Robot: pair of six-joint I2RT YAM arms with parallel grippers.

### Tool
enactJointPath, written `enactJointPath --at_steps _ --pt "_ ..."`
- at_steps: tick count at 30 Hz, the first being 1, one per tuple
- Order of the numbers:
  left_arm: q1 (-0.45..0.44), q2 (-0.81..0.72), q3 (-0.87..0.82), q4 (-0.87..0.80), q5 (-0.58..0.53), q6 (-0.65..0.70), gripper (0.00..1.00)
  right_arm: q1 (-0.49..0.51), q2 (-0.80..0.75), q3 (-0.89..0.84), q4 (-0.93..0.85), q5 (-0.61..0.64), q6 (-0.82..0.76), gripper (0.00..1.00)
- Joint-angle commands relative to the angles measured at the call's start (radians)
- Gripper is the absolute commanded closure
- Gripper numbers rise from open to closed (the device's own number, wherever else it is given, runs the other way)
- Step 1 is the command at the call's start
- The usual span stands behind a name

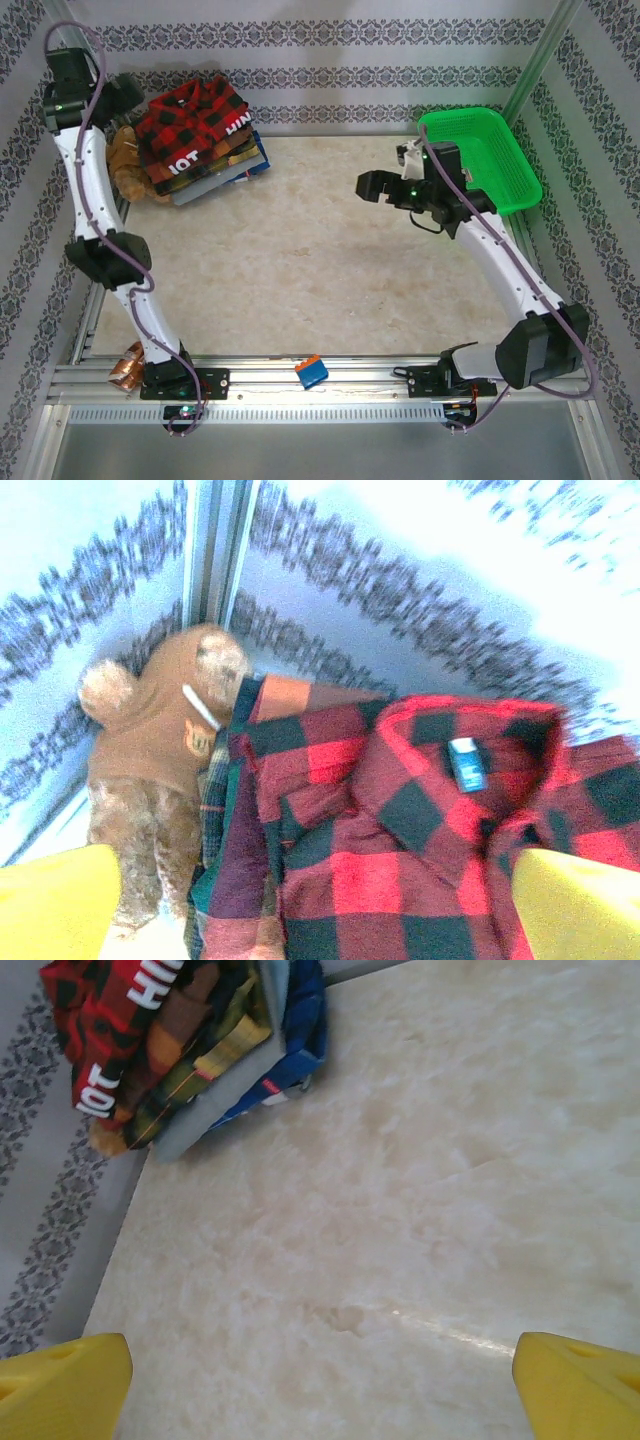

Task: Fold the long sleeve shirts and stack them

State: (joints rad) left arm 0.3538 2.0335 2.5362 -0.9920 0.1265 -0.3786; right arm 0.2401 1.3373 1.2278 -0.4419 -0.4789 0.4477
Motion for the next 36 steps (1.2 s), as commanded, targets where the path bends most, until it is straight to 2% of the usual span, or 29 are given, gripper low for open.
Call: enactJointPath --at_steps 1,4,7,10,13,15,18,21,23,26,28,30,31,33,35,36 --pt "0.007 -0.143 -0.125 0.086 0.005 0.023 0.00 -0.037 -0.044 -0.038 -0.027 0.039 -0.046 0.02" --pt "-0.013 -0.343 -0.424 0.238 0.059 0.051 0.00 -0.067 -0.089 -0.081 -0.035 0.089 -0.074 0.02" --pt "-0.050 -0.661 -0.907 0.555 0.084 0.050 0.00 -0.084 -0.169 -0.159 -0.019 0.217 -0.113 0.02" --pt "-0.127 -0.954 -1.383 0.872 0.015 0.051 0.00 -0.105 -0.256 -0.285 0.043 0.358 -0.151 0.02" --pt "-0.240 -1.075 -1.605 0.868 -0.057 0.137 0.00 -0.135 -0.325 -0.418 0.120 0.469 -0.185 0.02" --pt "-0.285 -1.117 -1.748 0.908 -0.091 0.167 0.00 -0.138 -0.379 -0.533 0.226 0.541 -0.226 0.02" --pt "-0.295 -1.188 -2.001 1.124 -0.131 0.177 0.00 -0.143 -0.475 -0.739 0.466 0.696 -0.264 0.02" --pt "-0.295 -1.156 -2.123 1.242 -0.217 0.211 0.00 -0.199 -0.521 -0.872 0.584 0.748 -0.247 0.02" --pt "-0.296 -1.091 -2.147 1.290 -0.196 0.242 0.00 -0.220 -0.521 -0.932 0.632 0.728 -0.255 0.02" --pt "-0.295 -0.978 -2.220 1.525 -0.162 0.257 0.00 -0.222 -0.488 -1.037 0.817 0.712 -0.289 0.02" --pt "-0.296 -0.862 -2.252 1.704 -0.158 0.281 0.00 -0.231 -0.456 -1.041 0.889 0.674 -0.312 0.02" --pt "-0.295 -0.714 -2.264 1.881 -0.157 0.324 0.00 -0.233 -0.375 -1.058 1.046 0.628 -0.344 0.02" --pt "-0.292 -0.655 -2.262 1.939 -0.155 0.302 0.00 -0.233 -0.319 -1.047 1.089 0.622 -0.357 0.02" --pt "-0.302 -0.501 -2.261 2.099 -0.085 0.328 0.00 -0.235 -0.222 -1.028 1.198 0.612 -0.405 0.02" --pt "-0.322 -0.408 -2.251 2.200 -0.078 0.355 0.01 -0.258 -0.091 -1.015 1.365 0.562 -0.386 0.02" --pt "-0.321 -0.461 -2.236 2.084 -0.071 0.351 0.01 -0.266 -0.030 -0.985 1.379 0.510 -0.373 0.02"
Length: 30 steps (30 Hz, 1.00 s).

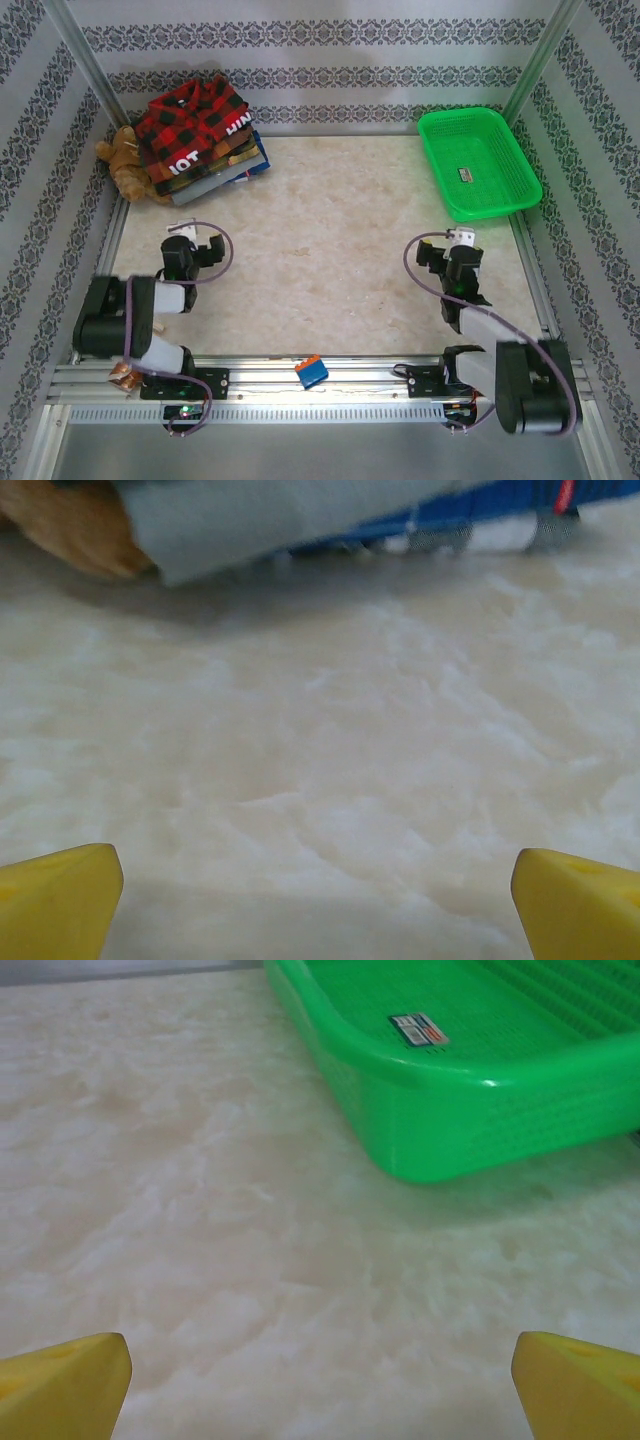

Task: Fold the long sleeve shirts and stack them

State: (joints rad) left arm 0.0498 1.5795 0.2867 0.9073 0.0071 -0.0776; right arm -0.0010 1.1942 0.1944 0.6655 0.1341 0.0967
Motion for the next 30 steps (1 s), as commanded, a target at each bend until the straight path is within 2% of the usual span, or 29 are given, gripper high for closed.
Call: enactJointPath --at_steps 1,3,4,5,6,7,12,15,26,30 --pt "-0.017 -0.026 0.018 0.128 0.059 0.056 0.01 -0.019 0.172 0.072 0.299 -0.129 -0.037 0.02" --pt "-0.013 0.037 0.010 0.261 0.096 0.065 0.01 0.003 0.335 0.105 0.396 -0.135 -0.060 0.02" --pt "-0.010 0.005 0.026 0.184 0.100 0.061 0.01 -0.004 0.363 0.111 0.445 -0.152 -0.049 0.02" --pt "-0.006 -0.012 0.047 0.100 0.107 0.059 0.01 -0.010 0.322 0.115 0.355 -0.129 -0.039 0.02" --pt "-0.005 0.010 0.050 0.129 0.129 0.067 0.01 -0.017 0.292 0.137 0.271 -0.053 -0.006 0.02" --pt "-0.005 0.026 0.045 0.171 0.135 0.071 0.01 -0.009 0.314 0.144 0.295 -0.053 -0.015 0.02" --pt "-0.005 0.007 0.087 0.059 0.128 0.064 0.01 0.026 0.319 0.176 0.265 -0.009 -0.052 0.02" --pt "-0.005 0.012 0.100 0.041 0.122 0.065 0.01 0.060 0.317 0.165 0.282 0.129 -0.042 0.02" --pt "-0.005 0.011 0.100 0.039 0.120 0.065 0.01 0.056 0.321 0.169 0.280 0.121 -0.039 0.02" --pt "-0.005 0.011 0.100 0.040 0.120 0.065 0.01 0.036 0.321 0.169 0.276 0.080 -0.029 0.02"
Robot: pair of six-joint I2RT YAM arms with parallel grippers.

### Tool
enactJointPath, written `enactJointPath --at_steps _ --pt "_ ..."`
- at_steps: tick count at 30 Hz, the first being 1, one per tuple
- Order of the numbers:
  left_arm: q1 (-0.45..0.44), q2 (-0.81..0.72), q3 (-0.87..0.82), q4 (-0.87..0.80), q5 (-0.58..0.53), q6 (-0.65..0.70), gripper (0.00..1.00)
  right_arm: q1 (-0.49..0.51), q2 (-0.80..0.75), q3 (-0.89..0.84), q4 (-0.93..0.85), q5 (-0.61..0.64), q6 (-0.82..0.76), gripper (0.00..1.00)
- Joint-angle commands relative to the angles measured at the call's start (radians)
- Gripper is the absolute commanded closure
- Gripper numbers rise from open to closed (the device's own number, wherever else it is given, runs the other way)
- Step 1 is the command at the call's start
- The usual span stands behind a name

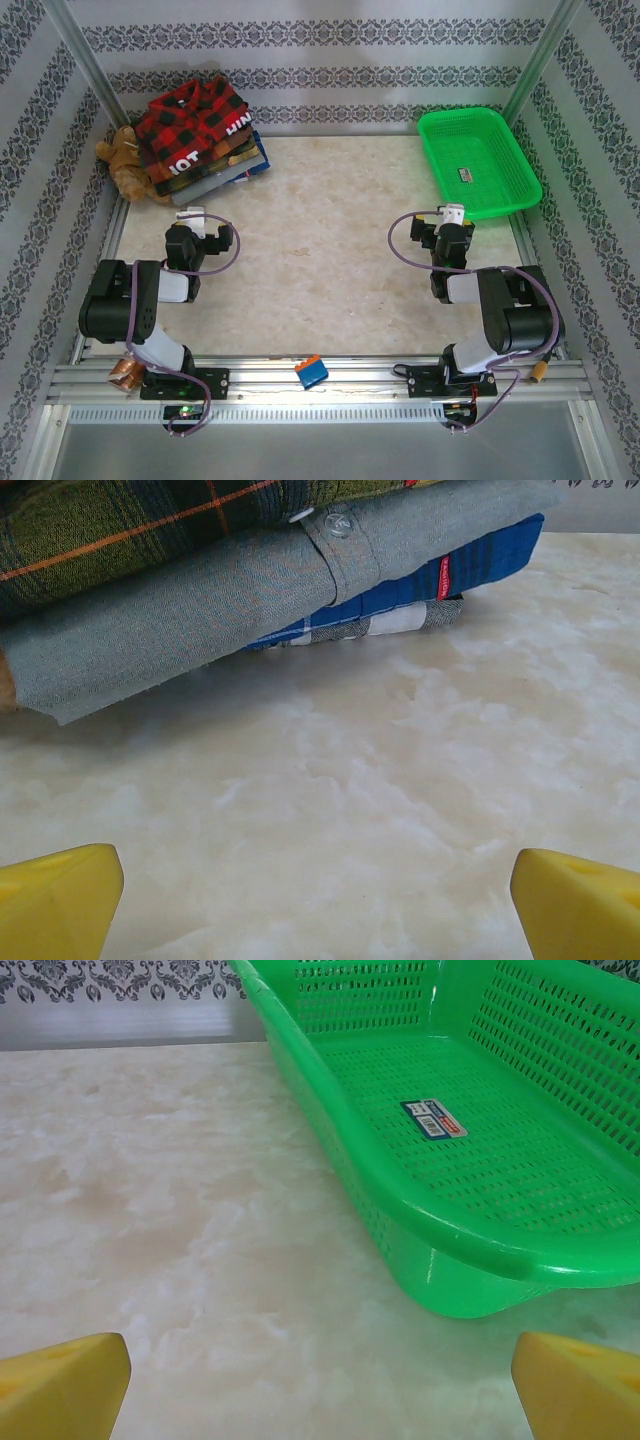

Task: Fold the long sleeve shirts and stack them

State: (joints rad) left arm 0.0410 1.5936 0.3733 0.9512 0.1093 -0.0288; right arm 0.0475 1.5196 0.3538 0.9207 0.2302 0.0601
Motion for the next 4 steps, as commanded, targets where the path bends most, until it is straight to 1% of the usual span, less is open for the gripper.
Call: enactJointPath --at_steps 1,4 --pt "0.003 -0.002 0.013 -0.004 0.018 0.017 0.01 -0.012 -0.006 0.008 0.021 -0.015 0.007 0.02" --pt "0.003 -0.003 0.010 -0.001 0.018 0.016 0.01 -0.010 -0.009 0.003 0.028 -0.016 0.003 0.02"
